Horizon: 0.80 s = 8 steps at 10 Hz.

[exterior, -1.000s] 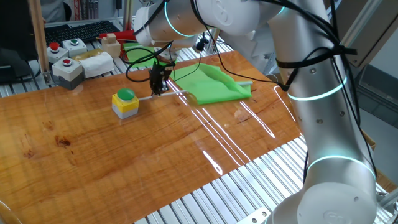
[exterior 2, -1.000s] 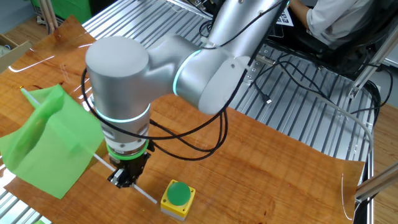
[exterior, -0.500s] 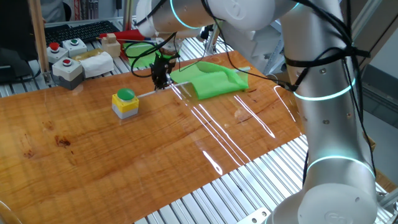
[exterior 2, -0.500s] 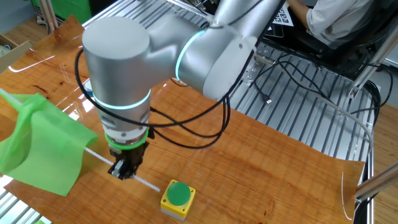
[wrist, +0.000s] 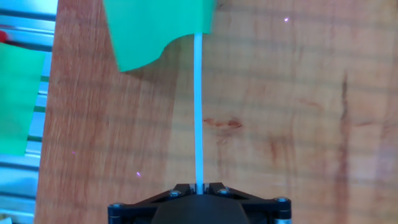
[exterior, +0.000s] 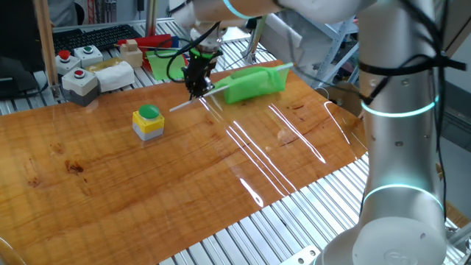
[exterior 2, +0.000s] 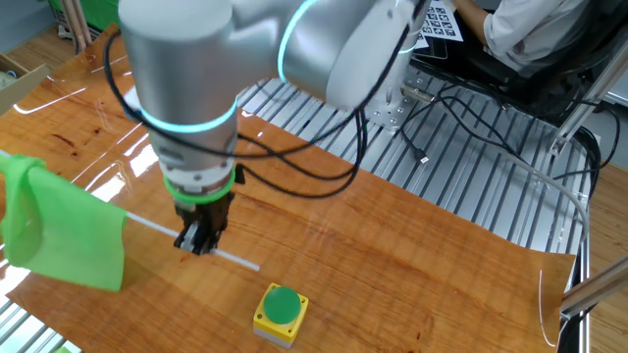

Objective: Wave the flag

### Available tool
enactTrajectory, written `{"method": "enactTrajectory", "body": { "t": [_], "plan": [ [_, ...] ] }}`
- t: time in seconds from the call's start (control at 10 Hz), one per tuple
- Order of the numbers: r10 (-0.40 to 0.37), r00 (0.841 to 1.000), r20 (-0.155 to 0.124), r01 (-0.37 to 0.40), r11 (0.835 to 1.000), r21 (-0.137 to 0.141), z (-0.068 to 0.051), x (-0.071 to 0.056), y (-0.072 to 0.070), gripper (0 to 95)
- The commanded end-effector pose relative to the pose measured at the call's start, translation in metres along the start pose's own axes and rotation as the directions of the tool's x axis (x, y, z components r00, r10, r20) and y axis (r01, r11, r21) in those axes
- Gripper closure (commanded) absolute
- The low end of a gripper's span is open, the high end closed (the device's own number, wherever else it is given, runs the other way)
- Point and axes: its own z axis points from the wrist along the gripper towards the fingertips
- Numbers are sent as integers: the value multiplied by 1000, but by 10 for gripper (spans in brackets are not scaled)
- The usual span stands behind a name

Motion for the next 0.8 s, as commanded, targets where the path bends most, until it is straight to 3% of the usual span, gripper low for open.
{"method": "enactTrajectory", "body": {
  "t": [0.1, 0.3, 0.4, 0.7, 0.8],
  "plan": [
    [-11, 1000, 25, 11, 1000, 3, -13, 0, -6, 950],
    [-35, 999, 29, 34, 999, 8, -27, -1, -14, 950],
    [-75, 997, 17, 75, 997, 16, -37, -1, -22, 950],
    [-154, 988, 6, 154, 988, 24, -53, 0, -32, 950],
    [-251, 968, -3, 251, 968, 25, -64, 2, -43, 950]
  ]
}}
